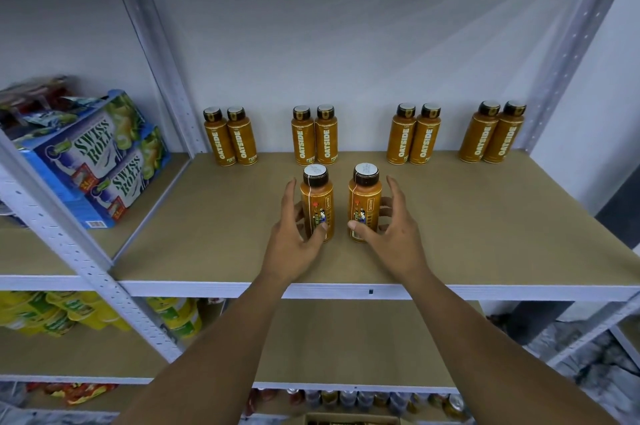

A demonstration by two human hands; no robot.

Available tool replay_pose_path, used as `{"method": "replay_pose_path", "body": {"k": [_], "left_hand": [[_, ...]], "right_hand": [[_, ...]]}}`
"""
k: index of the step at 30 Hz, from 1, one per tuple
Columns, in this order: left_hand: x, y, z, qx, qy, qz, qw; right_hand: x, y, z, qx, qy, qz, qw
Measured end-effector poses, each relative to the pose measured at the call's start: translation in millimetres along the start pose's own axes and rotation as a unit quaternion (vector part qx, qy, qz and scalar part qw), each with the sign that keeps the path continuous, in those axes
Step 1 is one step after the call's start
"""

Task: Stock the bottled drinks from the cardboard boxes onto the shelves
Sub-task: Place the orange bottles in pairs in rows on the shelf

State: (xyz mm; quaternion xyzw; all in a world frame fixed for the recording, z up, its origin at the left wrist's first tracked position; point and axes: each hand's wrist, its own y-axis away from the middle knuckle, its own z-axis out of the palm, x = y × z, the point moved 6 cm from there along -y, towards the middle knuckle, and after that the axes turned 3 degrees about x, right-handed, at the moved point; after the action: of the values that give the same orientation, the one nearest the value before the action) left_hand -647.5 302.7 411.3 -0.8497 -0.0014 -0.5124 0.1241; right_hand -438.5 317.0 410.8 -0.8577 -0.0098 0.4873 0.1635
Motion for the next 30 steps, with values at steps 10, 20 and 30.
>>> {"method": "replay_pose_path", "body": {"k": [10, 20, 30], "left_hand": [[-0.7, 0.8, -4.0, 0.021, -0.002, -0.004, 1.0], [-0.6, 1.3, -6.8, 0.045, -0.011, 0.0, 0.999], [0.2, 1.1, -6.0, 0.044, -0.006, -0.001, 0.999]], "right_hand": [[0.1, 1.8, 2.8, -0.009, 0.021, -0.007, 1.0], [2.6, 2.0, 4.0, -0.021, 0.009, 0.002, 1.0], [1.9, 3.1, 1.4, -0.003, 0.017, 0.004, 1.0]]}}
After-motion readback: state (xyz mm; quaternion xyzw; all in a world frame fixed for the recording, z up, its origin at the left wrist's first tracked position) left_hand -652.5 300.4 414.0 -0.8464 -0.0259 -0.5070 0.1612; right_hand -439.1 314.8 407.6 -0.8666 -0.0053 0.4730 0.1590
